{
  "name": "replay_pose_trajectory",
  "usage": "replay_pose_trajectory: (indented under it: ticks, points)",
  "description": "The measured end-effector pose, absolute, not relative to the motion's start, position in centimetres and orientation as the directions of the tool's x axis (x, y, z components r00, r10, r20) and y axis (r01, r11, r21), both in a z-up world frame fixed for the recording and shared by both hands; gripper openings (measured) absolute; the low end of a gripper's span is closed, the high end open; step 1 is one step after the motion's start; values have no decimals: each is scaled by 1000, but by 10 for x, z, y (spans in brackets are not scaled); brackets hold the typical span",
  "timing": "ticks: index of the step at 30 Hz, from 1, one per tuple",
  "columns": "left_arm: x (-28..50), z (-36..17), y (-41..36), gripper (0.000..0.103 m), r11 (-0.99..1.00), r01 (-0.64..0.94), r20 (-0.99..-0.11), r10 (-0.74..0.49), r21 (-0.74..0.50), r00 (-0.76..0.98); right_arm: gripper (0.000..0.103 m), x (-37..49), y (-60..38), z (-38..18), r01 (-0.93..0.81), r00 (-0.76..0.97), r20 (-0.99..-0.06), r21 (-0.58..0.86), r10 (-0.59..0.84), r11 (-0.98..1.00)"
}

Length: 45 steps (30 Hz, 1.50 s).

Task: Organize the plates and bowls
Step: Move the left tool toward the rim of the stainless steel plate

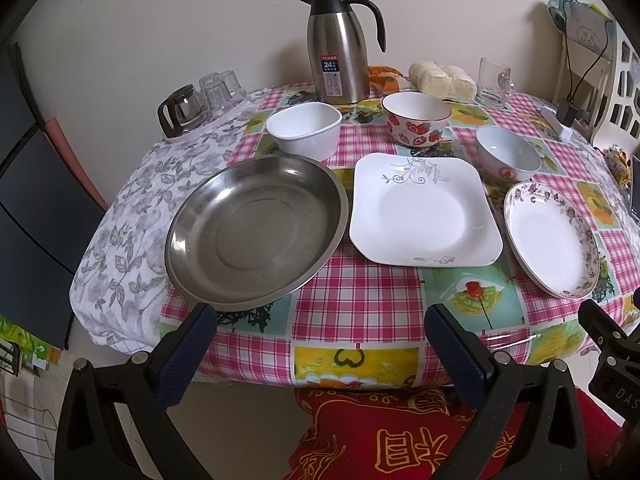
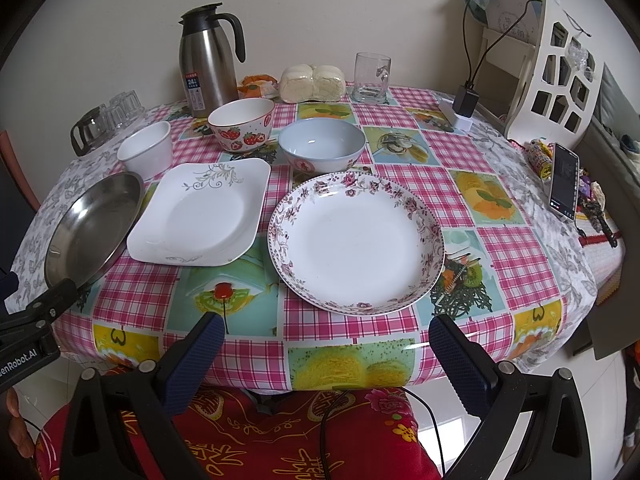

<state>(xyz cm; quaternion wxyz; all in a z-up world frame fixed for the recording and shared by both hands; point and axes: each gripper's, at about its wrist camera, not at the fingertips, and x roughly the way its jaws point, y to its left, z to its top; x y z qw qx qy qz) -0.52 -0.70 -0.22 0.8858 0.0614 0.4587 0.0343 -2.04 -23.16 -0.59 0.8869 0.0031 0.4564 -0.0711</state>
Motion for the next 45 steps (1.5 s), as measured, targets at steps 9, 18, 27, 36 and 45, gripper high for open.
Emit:
replay_pose_trajectory:
  ticks: [9,18,27,36,45]
  points:
    - [3,2,17,103,1000,-21,-821,26,17,570,103,-17,-226,-2,115,584,-803,-63,-119,991]
    - [25,6,63,103,994,-102,-793,31,-39,608,103,15,-199,-3,51,587,-805,-69,-85,996]
    - [47,-9,116,103,971,-219,-795,57,-97,603,103,55,-166,-16,-29,560,-828,-47,-23,998]
    - [63,-33,159,103,935,-314,-784,68,-167,617,103,95,-139,-36,-62,516,-856,4,35,998]
    - [83,-61,187,103,915,-386,-827,122,-121,549,103,128,-106,-59,-143,490,-867,24,92,989]
